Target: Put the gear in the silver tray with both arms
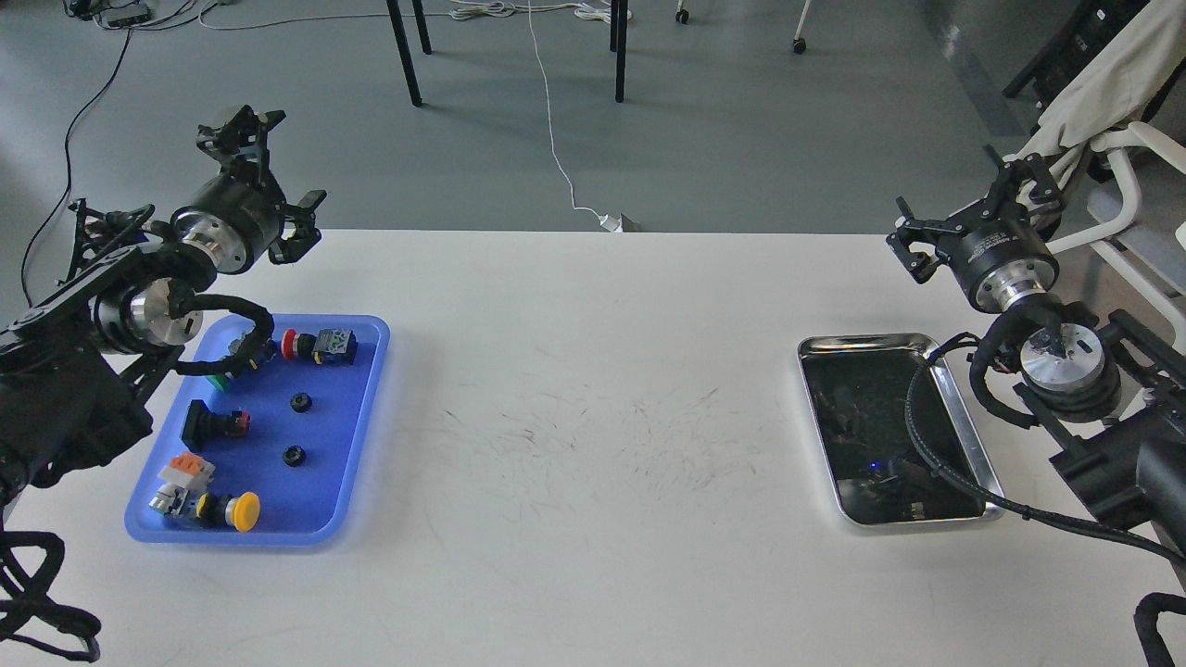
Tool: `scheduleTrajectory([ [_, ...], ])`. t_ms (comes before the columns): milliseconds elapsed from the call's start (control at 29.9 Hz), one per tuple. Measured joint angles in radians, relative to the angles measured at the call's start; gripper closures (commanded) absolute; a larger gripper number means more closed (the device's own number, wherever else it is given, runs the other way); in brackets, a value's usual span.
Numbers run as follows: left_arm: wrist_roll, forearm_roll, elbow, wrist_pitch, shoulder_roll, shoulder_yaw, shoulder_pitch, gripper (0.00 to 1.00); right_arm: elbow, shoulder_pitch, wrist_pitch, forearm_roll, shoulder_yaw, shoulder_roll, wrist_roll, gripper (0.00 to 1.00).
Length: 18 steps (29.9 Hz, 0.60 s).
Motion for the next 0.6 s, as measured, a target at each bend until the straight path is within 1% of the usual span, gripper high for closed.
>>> scheduleTrajectory([
  [267, 0.006, 0.001, -0.003, -0.005, 0.000, 0.003, -0.001, 0.01, 0.000, -0.001, 0.000, 0.000, 0.001, 0.000, 0.000, 0.01],
  [602, 0.003, -0.018, 0.000, -0.005, -0.004, -0.029, -0.002, 0.01, 0.000, -0.003, 0.000, 0.000, 0.004, 0.000, 0.000, 0.01],
])
